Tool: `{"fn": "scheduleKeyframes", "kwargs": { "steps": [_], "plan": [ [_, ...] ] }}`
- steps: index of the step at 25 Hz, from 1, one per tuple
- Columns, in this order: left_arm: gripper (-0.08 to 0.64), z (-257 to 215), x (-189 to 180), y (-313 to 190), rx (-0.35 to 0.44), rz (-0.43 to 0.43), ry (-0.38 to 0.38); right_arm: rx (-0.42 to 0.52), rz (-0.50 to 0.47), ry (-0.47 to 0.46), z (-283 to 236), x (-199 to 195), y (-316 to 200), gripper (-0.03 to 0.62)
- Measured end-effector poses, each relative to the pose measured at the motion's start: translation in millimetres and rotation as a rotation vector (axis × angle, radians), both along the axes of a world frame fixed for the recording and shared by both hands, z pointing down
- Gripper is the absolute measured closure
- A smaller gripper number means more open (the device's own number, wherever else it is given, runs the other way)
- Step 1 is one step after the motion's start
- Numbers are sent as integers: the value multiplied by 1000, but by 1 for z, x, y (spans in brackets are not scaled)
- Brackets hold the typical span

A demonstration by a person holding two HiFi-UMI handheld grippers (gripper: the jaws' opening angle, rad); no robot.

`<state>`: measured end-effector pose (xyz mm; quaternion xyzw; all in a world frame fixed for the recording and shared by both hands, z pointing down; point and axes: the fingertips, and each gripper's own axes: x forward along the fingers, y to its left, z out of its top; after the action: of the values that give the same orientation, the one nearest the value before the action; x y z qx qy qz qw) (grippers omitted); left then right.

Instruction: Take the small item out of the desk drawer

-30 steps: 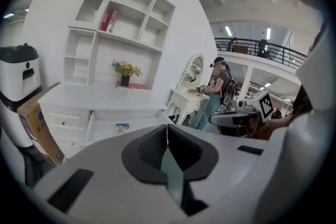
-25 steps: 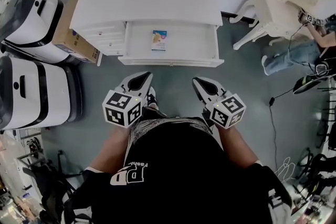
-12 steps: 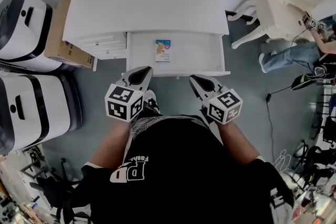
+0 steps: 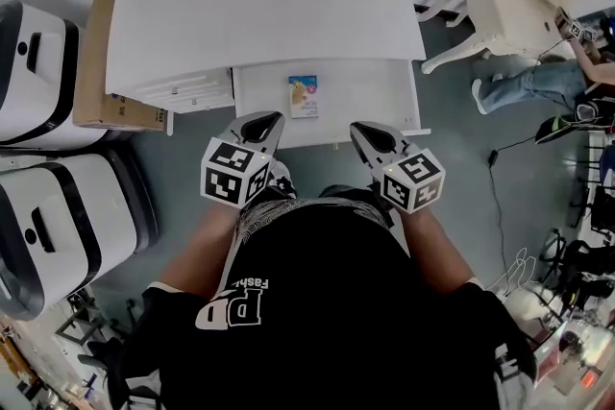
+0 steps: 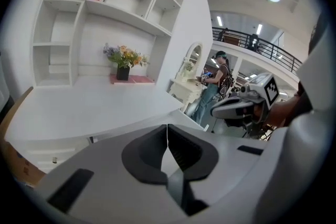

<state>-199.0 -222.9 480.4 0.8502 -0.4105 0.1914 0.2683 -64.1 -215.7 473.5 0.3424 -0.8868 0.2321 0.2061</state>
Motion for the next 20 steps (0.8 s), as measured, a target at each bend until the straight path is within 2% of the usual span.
{"fn": "scheduleKeyframes", "kwargs": {
  "steps": [4, 7, 12, 20],
  "plan": [
    [545, 19, 7, -13, -26, 57, -17, 14, 56, 15, 4, 8, -19, 583],
    [545, 22, 10, -20, -35, 63, -14, 7, 68, 14, 6, 13, -21, 583],
    [545, 29, 11, -31, -56, 39, -37, -18, 60, -6, 13, 17, -32, 583],
    [545, 62, 21, -48, -105, -57, -98, -18, -24, -36, 11, 25, -55, 583]
  ]
}}
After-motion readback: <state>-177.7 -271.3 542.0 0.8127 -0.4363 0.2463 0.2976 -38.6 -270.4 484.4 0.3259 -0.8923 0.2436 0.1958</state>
